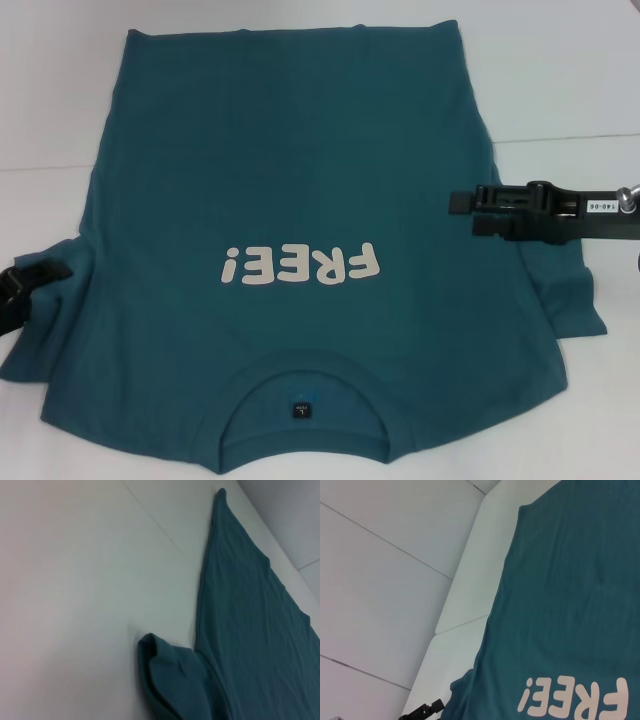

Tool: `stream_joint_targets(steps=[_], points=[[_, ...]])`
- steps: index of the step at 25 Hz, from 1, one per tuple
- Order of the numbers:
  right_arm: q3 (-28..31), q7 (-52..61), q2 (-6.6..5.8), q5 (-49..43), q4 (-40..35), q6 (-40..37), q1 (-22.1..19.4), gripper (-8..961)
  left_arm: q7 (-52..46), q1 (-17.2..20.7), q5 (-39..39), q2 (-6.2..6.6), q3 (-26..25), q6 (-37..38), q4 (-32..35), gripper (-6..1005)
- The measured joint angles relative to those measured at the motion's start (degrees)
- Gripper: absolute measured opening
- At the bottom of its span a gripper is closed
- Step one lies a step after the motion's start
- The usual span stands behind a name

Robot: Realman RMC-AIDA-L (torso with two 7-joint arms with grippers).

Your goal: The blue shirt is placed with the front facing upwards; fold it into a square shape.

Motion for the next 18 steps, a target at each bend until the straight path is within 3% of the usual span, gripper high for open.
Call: stream_joint_targets(steps=[3,9,14,18], points=[[0.1,0.1,0.0,0.1,-0.2,-0.3,-0.3,823,-2.4,-0.4,1.6,0.39,0.5,0.0,0.0,704],[0.2,0.2,0.0,0.2,-0.4,-0.5,-0.6,821,-4.3,-1.3,4.2,0.79,0.8,0.1,0.0,507],[0.2,0.2,0.0,0.3,-0.4,-0.5,-0.6,820,-4.4,-1.2,4.4,0.82,0.8,-0.1,0.1,274],[0.2,0.2,0.0,0.3,-0.4,-0.5,-0.6,819,-4.5,-1.0,4.4,0.82,0.6,-0.1,0.2,188]])
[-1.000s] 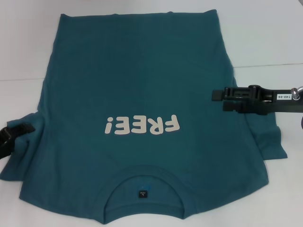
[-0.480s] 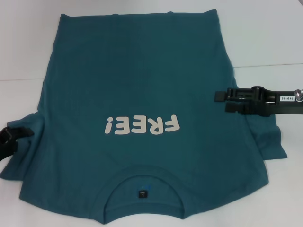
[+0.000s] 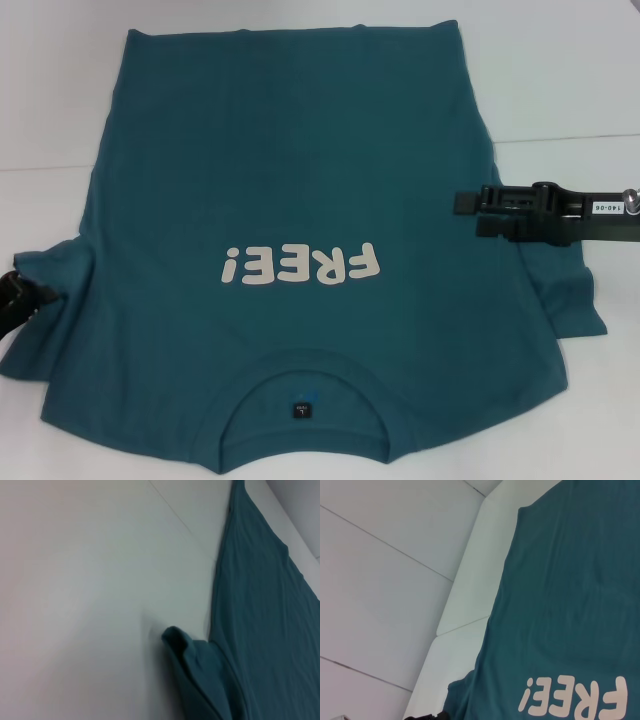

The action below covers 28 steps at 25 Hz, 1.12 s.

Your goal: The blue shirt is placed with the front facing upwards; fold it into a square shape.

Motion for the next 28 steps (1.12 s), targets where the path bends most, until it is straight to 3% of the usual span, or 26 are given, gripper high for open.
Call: stream_joint_targets(steps=[10,28], points=[[0.0,0.1,0.0,0.1,0.1,0.0,0.0,817,0.1,0.0,0.0,0.01,-0.3,0.7,0.1,3],[-0.1,0.0,0.0,0.1,0.4,0.2,0.1,813,0.6,0.6,-0.4,1.19,-5.7,5.9,1.2,8]])
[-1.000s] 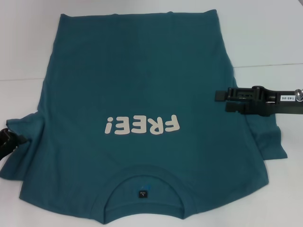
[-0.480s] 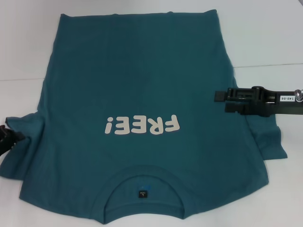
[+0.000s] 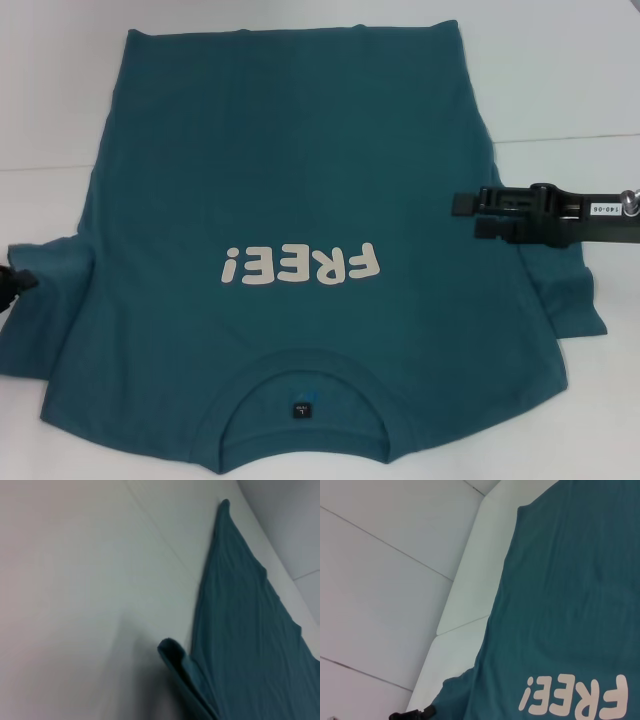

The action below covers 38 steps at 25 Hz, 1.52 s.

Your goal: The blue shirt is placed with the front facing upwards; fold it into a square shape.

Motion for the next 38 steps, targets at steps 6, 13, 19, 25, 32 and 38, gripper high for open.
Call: stream_joint_targets(steps=[6,13,19,25,32,38], points=[[-0.1,-0.1,0.0,0.0,0.0,-0.1,0.0,811,-0.5,-1.0,0.4,0.66,0.0,3.6,0.8,9],[-0.1,-0.1,0.0,0.0,0.0,-0.2,0.0,810,-2.5,-2.4,0.4,1.29,0.4,7.9,2.6,11],[-0.3,-0.2,0.1,0.0,0.0,-0.2,0.0,808,-4.6,-3.3,0.5,2.19,1.4,8.7,4.6,13],[-0.3,-0.2,0.09,-0.1,0.1,-0.2,0.0,807,-6.0,-3.5,1.8,2.83,1.5,9.0,5.5,14],[-0.3,-0.2,0.17,-0.2,0.1,-0.2,0.2,805,-6.6,-4.0,1.9,2.91,2.1,9.7,5.6,16],[-0.3,-0.2,0.2,-0.2,0.1,-0.2,0.0,804,-8.6,-4.5,2.0,3.77,2.1,12.9,8.2,18]])
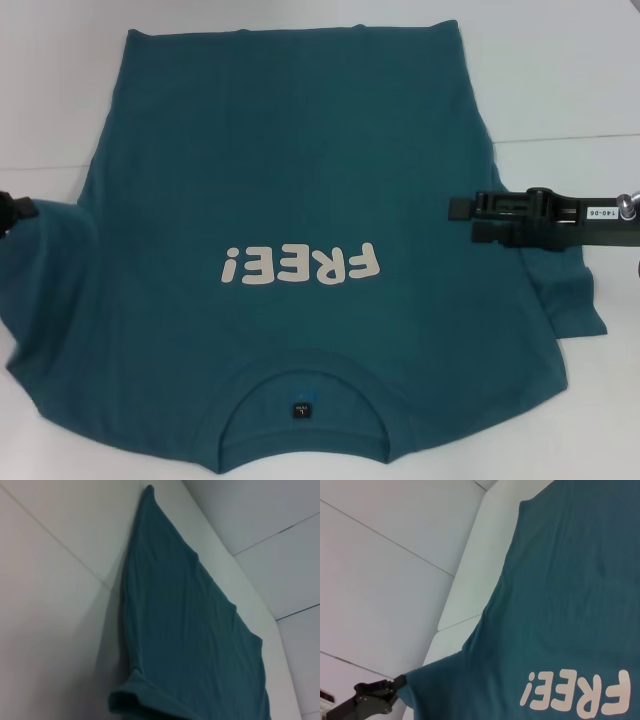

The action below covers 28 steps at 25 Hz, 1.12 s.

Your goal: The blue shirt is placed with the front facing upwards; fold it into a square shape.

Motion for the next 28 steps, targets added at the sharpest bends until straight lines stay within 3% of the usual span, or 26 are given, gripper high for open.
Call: stream_joint_targets(steps=[10,20,28], points=[[0.0,-0.1,0.29,-0.1,0.0,0.0,0.4,801,-0.9,-0.1,0.0,-0.02,1.6,0.2,0.1,21],[-0.1,-0.1,0.43,-0.1,0.1,0.3,0.3,799,-1.3,-1.7,-0.5,-3.35,4.6,-5.2,-2.7,23],[-0.1,-0.2,0.41,-0.1,0.1,0.4,0.0,797,-1.3,-2.8,-0.5,-3.91,4.6,-10.7,-6.0,25]])
